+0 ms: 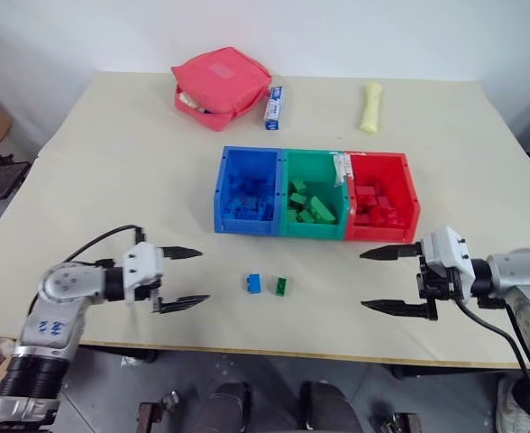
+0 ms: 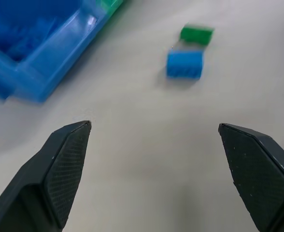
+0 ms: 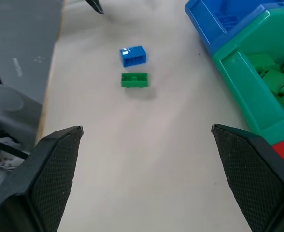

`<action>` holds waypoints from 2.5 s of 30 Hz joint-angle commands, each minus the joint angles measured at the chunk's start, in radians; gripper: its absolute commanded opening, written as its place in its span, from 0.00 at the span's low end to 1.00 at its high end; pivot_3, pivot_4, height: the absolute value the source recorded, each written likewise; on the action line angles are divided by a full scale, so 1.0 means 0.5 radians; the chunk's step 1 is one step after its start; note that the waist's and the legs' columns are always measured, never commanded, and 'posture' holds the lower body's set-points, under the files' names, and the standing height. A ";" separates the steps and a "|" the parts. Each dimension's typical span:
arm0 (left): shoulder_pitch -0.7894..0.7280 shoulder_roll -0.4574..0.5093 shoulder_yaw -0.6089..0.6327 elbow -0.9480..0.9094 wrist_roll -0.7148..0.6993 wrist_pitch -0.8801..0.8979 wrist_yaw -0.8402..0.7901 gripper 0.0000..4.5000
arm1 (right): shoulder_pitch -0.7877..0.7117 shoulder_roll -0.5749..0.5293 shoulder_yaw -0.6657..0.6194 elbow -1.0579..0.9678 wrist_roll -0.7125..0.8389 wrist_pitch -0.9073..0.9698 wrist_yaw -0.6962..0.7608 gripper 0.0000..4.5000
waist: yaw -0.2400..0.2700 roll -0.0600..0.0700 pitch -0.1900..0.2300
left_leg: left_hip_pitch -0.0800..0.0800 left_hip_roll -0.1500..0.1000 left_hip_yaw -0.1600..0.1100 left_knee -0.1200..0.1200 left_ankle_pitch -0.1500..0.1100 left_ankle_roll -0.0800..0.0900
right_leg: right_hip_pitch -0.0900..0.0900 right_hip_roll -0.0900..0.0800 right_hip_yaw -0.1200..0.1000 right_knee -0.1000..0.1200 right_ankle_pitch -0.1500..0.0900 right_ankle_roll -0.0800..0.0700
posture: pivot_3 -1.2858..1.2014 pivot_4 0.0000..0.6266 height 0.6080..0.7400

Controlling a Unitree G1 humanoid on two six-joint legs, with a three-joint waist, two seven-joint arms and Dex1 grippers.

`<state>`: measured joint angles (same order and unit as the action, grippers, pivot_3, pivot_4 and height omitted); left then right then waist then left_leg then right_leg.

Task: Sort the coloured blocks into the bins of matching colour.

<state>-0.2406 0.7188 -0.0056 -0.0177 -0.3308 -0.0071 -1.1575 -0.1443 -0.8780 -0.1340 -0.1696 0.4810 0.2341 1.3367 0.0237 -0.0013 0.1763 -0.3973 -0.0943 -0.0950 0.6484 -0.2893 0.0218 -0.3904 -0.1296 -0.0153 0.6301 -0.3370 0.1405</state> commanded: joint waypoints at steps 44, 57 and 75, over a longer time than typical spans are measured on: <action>-1.395 -1.150 -0.295 0.826 0.489 0.374 0.997 0.54 | 0.906 0.622 -0.839 -0.769 0.186 -0.012 -1.235 1.00 | 0.003 -0.001 0.001 | -0.008 0.002 0.003 0.022 0.000 -0.001 | -0.007 0.027 -0.002 0.028 0.002 0.004 | 0.52 0.24 1.00; -0.767 -0.517 -0.015 0.276 0.169 0.245 0.424 1.00 | 0.503 0.251 -0.458 -0.527 0.172 -0.022 -0.778 1.00 | -0.021 -0.001 0.000 | -0.003 0.003 0.001 0.020 0.000 -0.002 | -0.007 0.028 0.007 0.028 0.002 0.004 | 0.52 0.24 1.00; 0.095 0.033 0.249 -0.075 -0.117 0.041 -0.082 1.00 | -0.023 0.099 0.069 -0.089 -0.006 -0.164 -0.179 1.00 | 0.005 0.000 0.000 | -0.005 0.002 -0.010 0.021 -0.006 -0.002 | -0.004 0.023 0.015 0.012 0.002 0.002 | 0.52 0.24 1.00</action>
<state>-0.2011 0.7444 0.1518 0.0149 -0.3808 -0.0055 -1.2090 -0.1522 -0.8160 -0.0835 -0.2074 0.4737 0.1724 1.2366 0.0262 -0.0015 0.1763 -0.3999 -0.0932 -0.0996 0.6593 -0.2923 0.0209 -0.3921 -0.1179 -0.0078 0.6369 -0.3362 0.1413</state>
